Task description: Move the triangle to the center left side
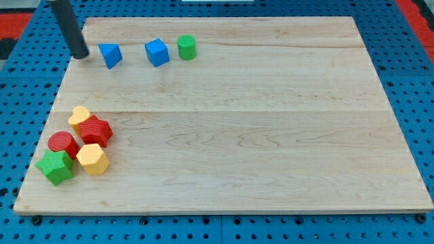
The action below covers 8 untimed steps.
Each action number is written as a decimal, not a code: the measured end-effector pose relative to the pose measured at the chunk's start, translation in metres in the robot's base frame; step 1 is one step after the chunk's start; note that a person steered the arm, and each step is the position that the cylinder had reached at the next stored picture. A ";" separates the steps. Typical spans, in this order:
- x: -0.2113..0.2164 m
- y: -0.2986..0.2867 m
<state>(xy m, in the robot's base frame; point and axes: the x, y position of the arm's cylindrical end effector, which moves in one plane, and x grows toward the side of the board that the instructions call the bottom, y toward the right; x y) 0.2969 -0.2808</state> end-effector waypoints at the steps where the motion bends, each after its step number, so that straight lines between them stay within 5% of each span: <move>1: -0.034 0.056; 2: 0.031 0.101; 3: 0.086 0.079; 7: 0.027 0.015; 8: 0.068 0.023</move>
